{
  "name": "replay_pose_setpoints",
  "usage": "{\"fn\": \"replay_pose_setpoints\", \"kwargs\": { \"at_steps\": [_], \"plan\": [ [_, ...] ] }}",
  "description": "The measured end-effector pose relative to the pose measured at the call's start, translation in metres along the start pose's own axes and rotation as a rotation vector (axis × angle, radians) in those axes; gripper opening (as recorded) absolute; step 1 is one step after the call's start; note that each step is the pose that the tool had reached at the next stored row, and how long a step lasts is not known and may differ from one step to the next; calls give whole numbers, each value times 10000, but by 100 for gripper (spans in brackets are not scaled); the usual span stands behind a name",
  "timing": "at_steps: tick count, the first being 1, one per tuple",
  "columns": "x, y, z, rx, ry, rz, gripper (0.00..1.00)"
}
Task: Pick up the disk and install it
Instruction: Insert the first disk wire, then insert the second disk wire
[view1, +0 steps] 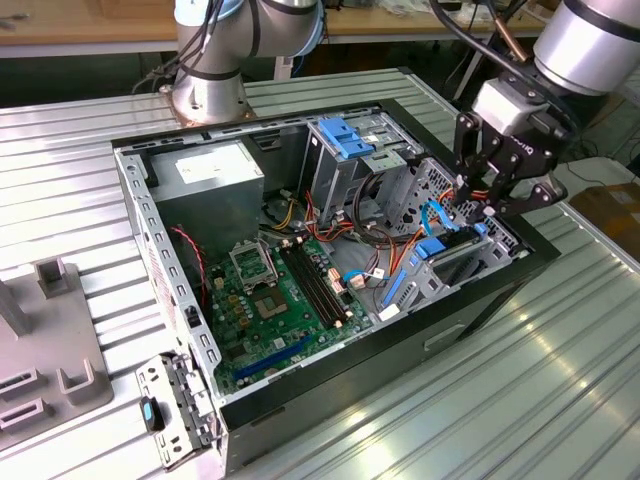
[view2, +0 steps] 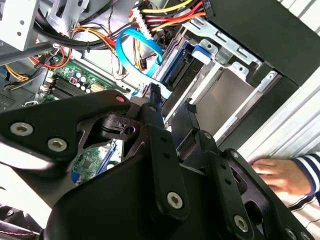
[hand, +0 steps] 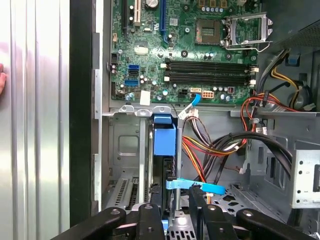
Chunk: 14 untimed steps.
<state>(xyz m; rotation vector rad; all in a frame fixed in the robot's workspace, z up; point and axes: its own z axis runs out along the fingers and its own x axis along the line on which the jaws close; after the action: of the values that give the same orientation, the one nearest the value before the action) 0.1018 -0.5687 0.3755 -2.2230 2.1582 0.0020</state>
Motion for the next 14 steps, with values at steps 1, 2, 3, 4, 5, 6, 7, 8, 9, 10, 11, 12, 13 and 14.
{"fn": "replay_pose_setpoints", "kwargs": {
  "at_steps": [1,2,3,4,5,6,7,8,9,10,11,12,13,14],
  "plan": [
    [0,11,0,6,-1,1,36],
    [-1,12,-1,6,0,0,36],
    [-3,19,0,7,-1,3,36],
    [-7,43,-2,10,1,14,36],
    [-8,48,-1,11,0,19,36],
    [-8,49,-1,12,0,19,36],
    [-8,50,-1,11,0,21,36],
    [-8,50,-1,11,1,21,36],
    [-8,51,-1,11,1,22,36],
    [-8,51,-1,11,0,22,36],
    [-8,52,-1,11,1,23,36],
    [-8,54,-1,12,1,24,36],
    [-8,54,-1,11,0,25,36],
    [-8,54,-1,12,1,25,36]
  ]
}}
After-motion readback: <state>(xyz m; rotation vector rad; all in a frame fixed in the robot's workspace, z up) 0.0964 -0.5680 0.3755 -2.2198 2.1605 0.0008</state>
